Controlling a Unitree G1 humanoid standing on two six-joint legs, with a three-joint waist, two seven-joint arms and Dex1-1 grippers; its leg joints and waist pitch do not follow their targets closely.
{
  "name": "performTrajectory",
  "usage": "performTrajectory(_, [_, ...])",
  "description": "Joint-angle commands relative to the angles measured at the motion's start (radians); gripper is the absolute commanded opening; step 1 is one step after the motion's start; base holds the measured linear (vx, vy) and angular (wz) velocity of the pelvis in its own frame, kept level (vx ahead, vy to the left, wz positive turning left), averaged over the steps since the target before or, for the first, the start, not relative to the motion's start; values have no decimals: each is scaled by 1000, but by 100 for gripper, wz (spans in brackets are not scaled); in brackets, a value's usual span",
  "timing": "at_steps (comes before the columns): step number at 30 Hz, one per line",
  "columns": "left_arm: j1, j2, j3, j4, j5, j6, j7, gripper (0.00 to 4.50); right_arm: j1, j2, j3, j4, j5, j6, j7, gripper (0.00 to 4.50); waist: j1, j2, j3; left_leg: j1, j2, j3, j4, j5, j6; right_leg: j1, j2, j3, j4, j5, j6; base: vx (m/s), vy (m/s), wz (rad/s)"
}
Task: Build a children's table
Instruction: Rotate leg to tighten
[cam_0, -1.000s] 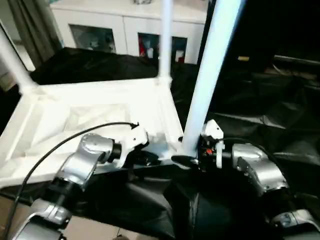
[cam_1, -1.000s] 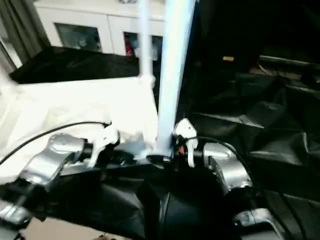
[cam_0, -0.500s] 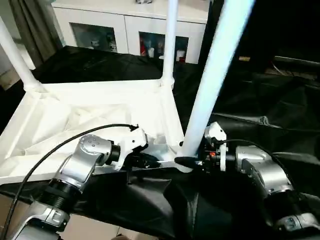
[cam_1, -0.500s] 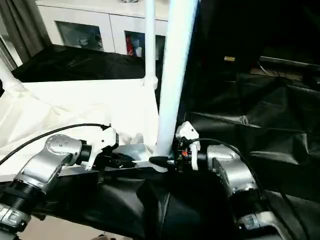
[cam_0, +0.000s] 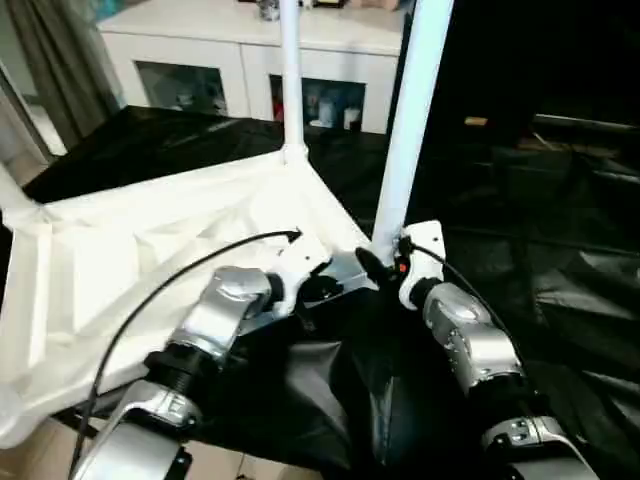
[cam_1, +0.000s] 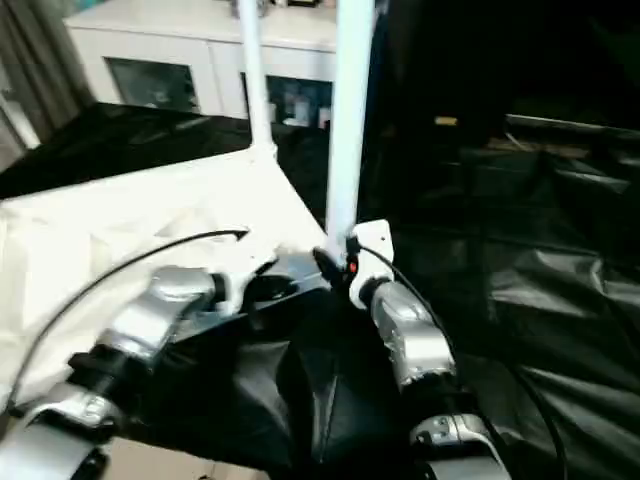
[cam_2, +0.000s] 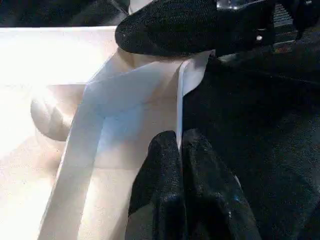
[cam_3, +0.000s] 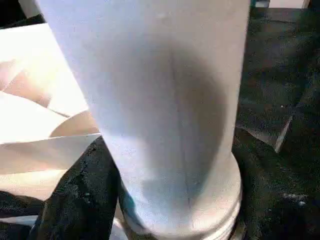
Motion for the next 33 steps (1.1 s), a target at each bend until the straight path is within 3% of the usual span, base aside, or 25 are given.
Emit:
performTrajectory(1, [-38, -58, 5, 31, -12, -41, 70, 0, 17, 76, 82, 29, -11, 29, 81, 345, -3, -16, -43, 2, 11, -9, -69, -290, -5, 30, -34, 28, -91, -276, -148, 0, 0, 0])
performTrajectory(7, [-20, -27, 5, -1, -31, -69, -3, 0, 33, 28, 115, -28, -3, 28, 197, 401, 0, -17, -46, -1, 12, -7, -66, -256, 17, 36, -33, 25, -85, -208, -165, 0, 0, 0])
performTrajectory(8, [-4, 3, -6, -19, -35, -94, -54, 0, 33, -14, 121, -48, 12, 22, 257, 401, 1, -24, -46, -1, 13, -7, -66, -247, 24, 36, -34, 24, -86, -199, -168, 0, 0, 0])
performTrajectory(9, [7, 23, -11, -31, -38, -99, -86, 0, 36, -47, 132, -66, 18, 17, 315, 401, 2, -20, -50, -4, 14, -8, -63, -229, 32, 40, -35, 24, -80, -172, -175, 0, 0, 0])
performTrajectory(11, [20, 48, -15, -47, -43, -108, -126, 0, 39, -92, 145, -86, 26, 12, 392, 401, 0, -23, -47, -8, 14, -5, -60, -208, 48, 38, -33, 23, -77, -133, -186, 0, 0, 0])
performTrajectory(18, [75, 150, -5, -143, -110, -86, -318, 0, 45, -248, 169, -154, 68, 32, 692, 401, 4, -27, -49, -5, 20, -3, -56, -178, 70, 40, -33, 19, -66, -94, -227, 0, 0, 0])
performTrajectory(21, [86, 168, -7, -162, -121, -78, -349, 0, 43, -265, 173, -153, 74, 32, 730, 401, 6, -28, -48, -5, 21, 0, -54, -168, 75, 39, -33, 19, -62, -64, -249, 0, 0, 0])
performTrajectory(27, [108, 199, -12, -198, -133, -53, -392, 0, 30, -274, 168, -132, 91, 33, 790, 401, 10, -23, -44, -3, 23, -2, -57, -185, 61, 37, -35, 20, -62, -85, -257, 0, 0, 0])
performTrajectory(32, [113, 198, -15, -205, -132, -50, -391, 0, 28, -271, 171, -123, 91, 38, 800, 364, 10, -23, -45, -3, 20, -2, -55, -177, 56, 40, -33, 20, -61, -64, -260, 0, 0, 0])
performTrajectory(33, [112, 195, -15, -204, -130, -50, -392, 0, 30, -270, 168, -126, 94, 43, 799, 336, 11, -21, -45, -3, 20, -1, -55, -177, 56, 40, -33, 20, -61, -61, -261, 0, 0, 0])
